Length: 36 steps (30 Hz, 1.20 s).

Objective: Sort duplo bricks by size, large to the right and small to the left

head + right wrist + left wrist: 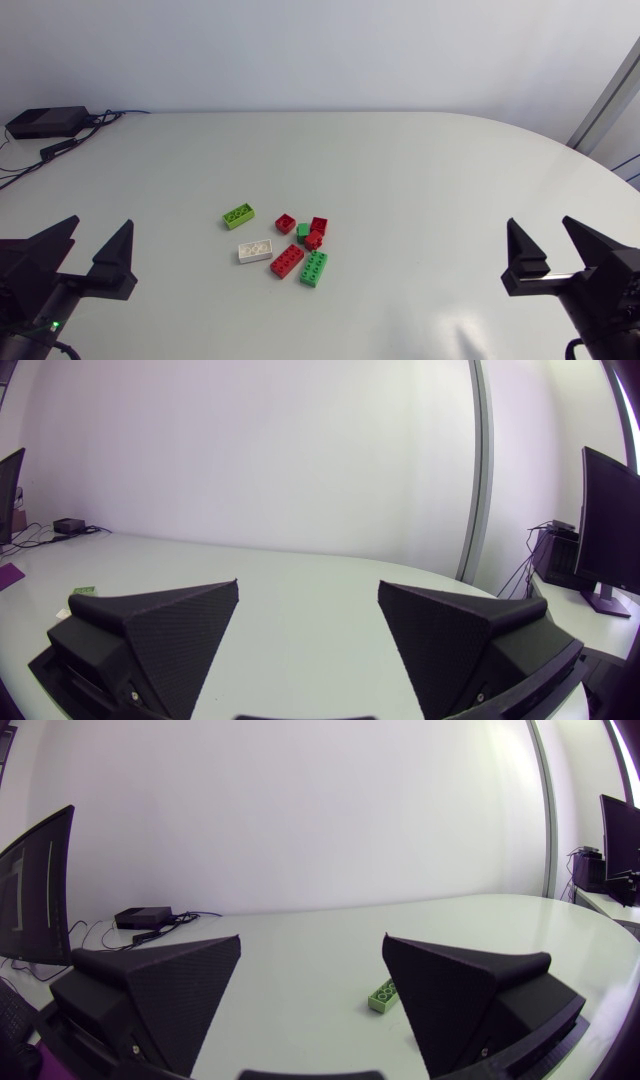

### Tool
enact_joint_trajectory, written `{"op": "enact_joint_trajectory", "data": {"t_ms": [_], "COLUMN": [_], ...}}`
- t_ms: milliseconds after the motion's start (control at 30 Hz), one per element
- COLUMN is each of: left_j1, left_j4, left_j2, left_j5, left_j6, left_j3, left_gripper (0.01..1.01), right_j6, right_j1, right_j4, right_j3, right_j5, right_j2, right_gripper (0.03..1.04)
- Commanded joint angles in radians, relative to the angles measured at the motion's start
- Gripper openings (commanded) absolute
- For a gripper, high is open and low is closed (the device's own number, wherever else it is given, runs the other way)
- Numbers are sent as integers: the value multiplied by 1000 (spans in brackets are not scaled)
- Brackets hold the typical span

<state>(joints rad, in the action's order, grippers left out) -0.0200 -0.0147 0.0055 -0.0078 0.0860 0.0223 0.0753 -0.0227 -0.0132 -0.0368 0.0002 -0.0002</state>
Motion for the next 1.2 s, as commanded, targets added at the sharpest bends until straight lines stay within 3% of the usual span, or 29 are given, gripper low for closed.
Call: {"op": "enact_joint_trajectory", "data": {"t_ms": [0, 367, 533, 667, 800, 1000, 1100, 1167], "left_j1": [2, 3, 9, 6, 8, -15, -44, -40], "left_j4": [7, 5, -4, -4, -47, -301, -375, -410], "left_j2": [-16, -16, 31, 277, 545, 890, 998, 1028], "left_j5": [-3, -3, -3, -3, -3, -3, 6, 91], "left_j6": [9, 9, 11, 18, 54, 195, 324, 411], "left_j3": [-21, -21, 38, 191, 372, 668, 722, 728], "left_gripper": [984, 982, 982, 982, 984, 985, 985, 985], "right_j6": [-12, -17, -28, -28, -28, -28, -3, -3], "right_j1": [-13, -28, -39, -40, -40, -39, -31, -43], "right_j4": [18, 19, 48, 50, 128, 340, 476, 489], "right_j3": [38, 37, -34, -120, -279, -557, -681, -704], "right_j5": [-8, 0, 15, 18, 24, 26, 6, -39], "right_j2": [-4, -6, 25, 147, 367, 661, 784, 829], "right_gripper": [1005, 1005, 1007, 1005, 1005, 1005, 1005, 1005]}}
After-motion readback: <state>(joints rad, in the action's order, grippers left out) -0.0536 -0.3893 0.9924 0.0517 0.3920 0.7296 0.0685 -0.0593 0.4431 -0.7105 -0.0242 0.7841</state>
